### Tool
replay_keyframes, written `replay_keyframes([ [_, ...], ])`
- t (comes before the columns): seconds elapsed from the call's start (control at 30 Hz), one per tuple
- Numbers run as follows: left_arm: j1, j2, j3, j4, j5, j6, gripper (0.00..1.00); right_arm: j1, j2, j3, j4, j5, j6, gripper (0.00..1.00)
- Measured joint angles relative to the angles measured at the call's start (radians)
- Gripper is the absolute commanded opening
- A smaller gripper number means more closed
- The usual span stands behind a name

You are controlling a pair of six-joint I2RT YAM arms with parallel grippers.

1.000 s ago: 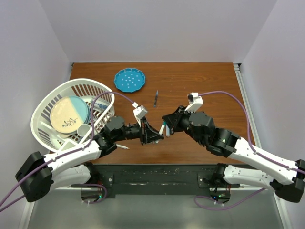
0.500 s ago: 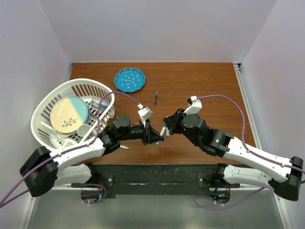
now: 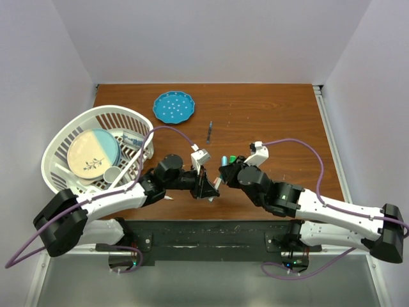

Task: Insert the pens into the pen caps

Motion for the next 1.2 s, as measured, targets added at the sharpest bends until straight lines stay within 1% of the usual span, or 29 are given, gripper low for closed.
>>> replay_keyframes([
  [0.27, 0.008, 0.009, 0.000, -0.028, 0.014, -0.005, 0.00, 0.034, 0.046, 0.000, 0.005, 0.037, 0.043, 0.00],
  [0.5, 0.085, 0.009, -0.001, -0.059, 0.134, -0.016, 0.00, 0.055, 0.072, -0.010, 0.053, 0.045, 0.085, 0.00],
  [0.67, 0.102, 0.009, -0.022, -0.026, 0.196, -0.067, 0.00, 0.093, 0.097, -0.015, 0.066, 0.066, 0.100, 0.00],
  [0.83, 0.106, 0.010, -0.047, -0.025, 0.209, -0.089, 0.00, 0.138, 0.149, 0.008, 0.040, 0.105, 0.100, 0.00],
  [1.07, 0.106, 0.008, -0.053, 0.008, 0.245, -0.094, 0.00, 0.190, 0.153, 0.030, 0.009, 0.169, 0.090, 0.00],
  [1.2, 0.108, -0.026, -0.084, 0.046, 0.247, -0.094, 0.00, 0.206, 0.158, 0.061, -0.016, 0.184, 0.076, 0.00],
])
